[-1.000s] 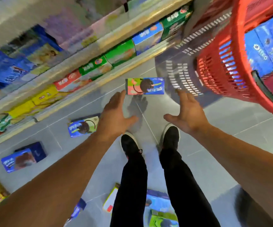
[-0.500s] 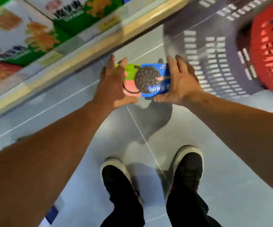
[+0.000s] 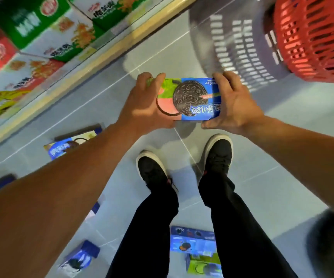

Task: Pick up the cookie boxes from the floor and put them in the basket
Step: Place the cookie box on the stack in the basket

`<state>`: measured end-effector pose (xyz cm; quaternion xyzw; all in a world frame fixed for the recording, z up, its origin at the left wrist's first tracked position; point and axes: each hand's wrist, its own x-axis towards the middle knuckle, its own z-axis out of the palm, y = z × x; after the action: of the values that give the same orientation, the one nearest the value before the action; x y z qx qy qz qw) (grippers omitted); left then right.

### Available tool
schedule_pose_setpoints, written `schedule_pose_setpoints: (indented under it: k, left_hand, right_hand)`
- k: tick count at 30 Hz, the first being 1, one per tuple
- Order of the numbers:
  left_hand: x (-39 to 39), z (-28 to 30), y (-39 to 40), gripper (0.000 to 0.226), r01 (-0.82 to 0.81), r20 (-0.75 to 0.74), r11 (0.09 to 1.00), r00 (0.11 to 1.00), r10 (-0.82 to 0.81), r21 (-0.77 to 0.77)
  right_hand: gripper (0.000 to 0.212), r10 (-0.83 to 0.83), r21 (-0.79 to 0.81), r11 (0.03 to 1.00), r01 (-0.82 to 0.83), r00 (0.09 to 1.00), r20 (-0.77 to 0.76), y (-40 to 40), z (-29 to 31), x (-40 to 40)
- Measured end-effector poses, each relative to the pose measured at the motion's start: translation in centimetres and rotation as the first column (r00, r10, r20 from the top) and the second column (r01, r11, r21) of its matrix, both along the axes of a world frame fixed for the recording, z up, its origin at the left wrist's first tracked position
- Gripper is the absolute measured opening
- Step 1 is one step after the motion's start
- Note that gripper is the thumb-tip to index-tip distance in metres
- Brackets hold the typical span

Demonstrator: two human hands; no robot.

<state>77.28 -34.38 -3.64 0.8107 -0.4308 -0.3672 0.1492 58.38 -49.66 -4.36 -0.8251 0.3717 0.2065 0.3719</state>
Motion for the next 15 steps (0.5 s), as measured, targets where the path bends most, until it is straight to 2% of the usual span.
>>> schedule_pose_setpoints:
  k: [4,7,10,13,15]
  left_hand:
    - [-0.8,11.7,0.2,0.123,0.036,-0.022,0.999,0.999,-0.035,0.029]
    - [-2.0,22.2,1.1,0.120,-0.022,-0.061,1.000,0.998,0.023,0.010]
    - [-3.3,29.4,2.7,0.121,-0.068,-0.082,0.998,0.994,0.069,0.016]
    - [-4.1,37.9,3.3,0.118,-0.144,-0.133,0.982,0.978,0.159,0.119]
    - [-4.2,44.1,3.7,0.113,-0.120,-0.172,0.977,0.974,0.150,0.174]
  right_hand:
    - [0.131,-0.007,0.026,1.000,0.006,1.000,0.027,0.5,12.0,-1.3]
    - [0.124,-0.010,0.006,1.000,0.009,0.993,0.116,0.9,23.0,-2.5]
    - [0.114,-0.011,-0.019,1.000,0.015,0.981,0.193,2.1,31.3,-3.8]
    - [0.109,-0.032,-0.079,0.995,0.054,0.966,0.258,3.8,40.0,-5.7]
    - [0.108,-0.021,-0.134,0.989,0.061,0.958,0.285,5.3,46.2,-6.9]
